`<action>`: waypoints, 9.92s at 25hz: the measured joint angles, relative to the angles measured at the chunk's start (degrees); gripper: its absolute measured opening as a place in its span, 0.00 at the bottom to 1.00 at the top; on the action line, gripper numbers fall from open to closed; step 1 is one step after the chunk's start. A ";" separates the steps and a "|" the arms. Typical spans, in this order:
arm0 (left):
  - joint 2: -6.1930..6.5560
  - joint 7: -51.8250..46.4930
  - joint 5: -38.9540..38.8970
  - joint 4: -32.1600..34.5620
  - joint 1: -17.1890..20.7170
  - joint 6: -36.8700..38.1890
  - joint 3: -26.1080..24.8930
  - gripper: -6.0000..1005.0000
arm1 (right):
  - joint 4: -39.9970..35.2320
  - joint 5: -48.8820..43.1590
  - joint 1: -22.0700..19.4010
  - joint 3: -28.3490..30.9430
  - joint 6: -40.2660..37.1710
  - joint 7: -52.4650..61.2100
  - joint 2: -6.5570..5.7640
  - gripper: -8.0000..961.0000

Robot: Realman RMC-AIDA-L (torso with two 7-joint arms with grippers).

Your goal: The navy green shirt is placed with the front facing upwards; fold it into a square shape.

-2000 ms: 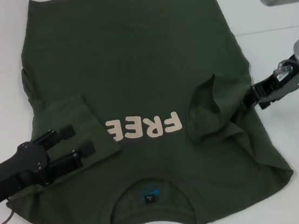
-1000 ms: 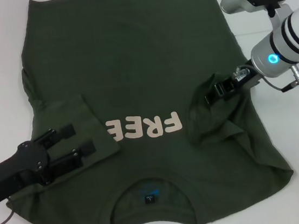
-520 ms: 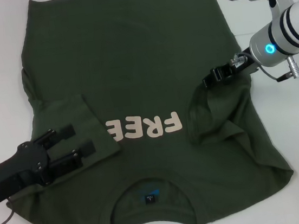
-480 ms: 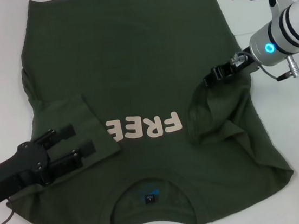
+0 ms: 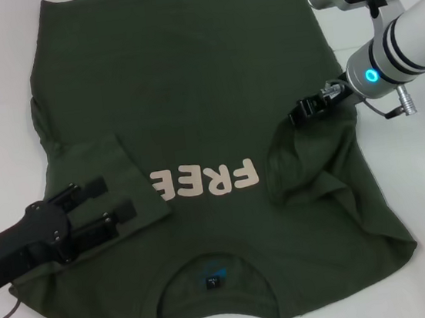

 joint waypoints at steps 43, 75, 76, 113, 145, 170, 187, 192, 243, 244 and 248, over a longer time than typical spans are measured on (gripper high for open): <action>-0.01 0.71 0.00 -0.70 -0.36 -0.96 -0.12 0.90 | 2.83 -1.05 1.56 1.37 4.08 3.51 -0.68 0.58; 0.00 1.31 0.00 -1.31 -0.53 -0.97 0.05 0.90 | 5.18 -0.97 1.88 1.33 4.90 6.73 -0.24 0.58; 0.00 1.33 0.00 -1.31 -0.53 -0.97 0.05 0.90 | 5.37 -0.97 1.89 1.29 5.22 6.64 -0.13 0.58; 0.00 1.42 0.00 -1.50 -0.53 -1.59 -0.19 0.87 | 6.89 -0.89 1.36 -3.06 14.01 6.29 0.35 0.02; 0.19 -4.56 -0.79 -1.01 -0.59 -1.51 -0.96 0.85 | -4.41 16.72 -9.91 -2.45 11.09 -2.47 -0.64 0.35; 9.02 -48.64 30.02 14.10 -5.10 -3.21 -2.82 0.83 | -5.99 49.20 -37.10 24.59 -34.99 -37.17 -8.48 0.87; 9.25 -50.02 37.79 10.32 -7.74 -9.67 1.82 0.82 | -5.00 44.75 -36.18 24.36 -34.48 -38.86 -8.26 0.87; 9.16 -50.10 37.82 9.54 -7.77 -10.59 2.33 0.81 | -4.28 44.73 -35.70 24.23 -34.17 -39.15 -8.26 0.87; 9.15 -50.99 37.64 5.62 -9.76 -13.21 3.91 0.04 | -3.16 32.82 -30.64 24.30 -35.91 -30.58 -11.01 0.86; 9.15 -50.99 37.64 5.62 -9.76 -13.21 3.91 0.04 | -3.18 31.53 -29.93 24.31 -36.76 -29.09 -11.59 0.86; 9.24 -50.88 37.48 5.62 -9.82 -12.91 3.66 0.04 | -3.00 27.47 -27.73 24.31 -39.60 -25.30 -13.06 0.86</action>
